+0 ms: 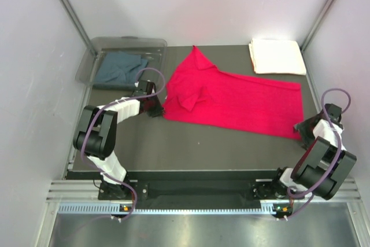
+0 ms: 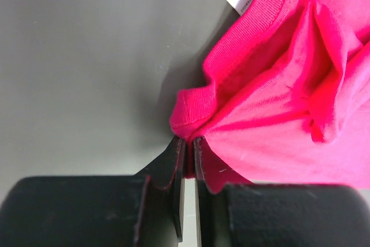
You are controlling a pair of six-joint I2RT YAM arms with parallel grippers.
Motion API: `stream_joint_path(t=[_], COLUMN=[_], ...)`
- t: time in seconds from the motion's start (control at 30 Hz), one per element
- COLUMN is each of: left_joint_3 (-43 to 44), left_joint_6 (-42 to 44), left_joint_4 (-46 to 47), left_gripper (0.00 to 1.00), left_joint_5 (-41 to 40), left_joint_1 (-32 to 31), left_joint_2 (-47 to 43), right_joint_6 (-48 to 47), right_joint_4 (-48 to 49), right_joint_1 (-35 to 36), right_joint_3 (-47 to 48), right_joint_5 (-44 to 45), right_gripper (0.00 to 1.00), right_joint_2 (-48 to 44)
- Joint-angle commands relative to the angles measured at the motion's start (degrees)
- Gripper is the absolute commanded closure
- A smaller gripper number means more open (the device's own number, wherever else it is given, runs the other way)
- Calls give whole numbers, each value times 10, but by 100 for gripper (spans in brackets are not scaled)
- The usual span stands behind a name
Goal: Fold and stack the t-shirts
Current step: Fold the tshirt
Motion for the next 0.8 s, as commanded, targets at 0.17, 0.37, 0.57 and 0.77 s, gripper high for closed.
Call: stream_joint_path(t=[0.17,0.37,0.57,0.77], left_joint_3=[-25,-37,-37,-81], left_joint_6=[22,34,32,-21], left_joint_4=[-49,-60,-74,-135], left_gripper=[100,100,100,100], left_joint_5=[-7,-12,-15,-44], left_joint_1=[1,1,1,1], left_joint_2=[3,-12,-18,-100], right_joint_6=[15,18,24,1], right_joint_4=[116,127,45,-36], right_joint_1=[-9,-9,-14,-31], right_joint_3=[-24,-28,-6,8], right_joint_5=[-1,3,72,193], right_gripper=[54,72,100,100], right_joint_2=[53,75,78,26])
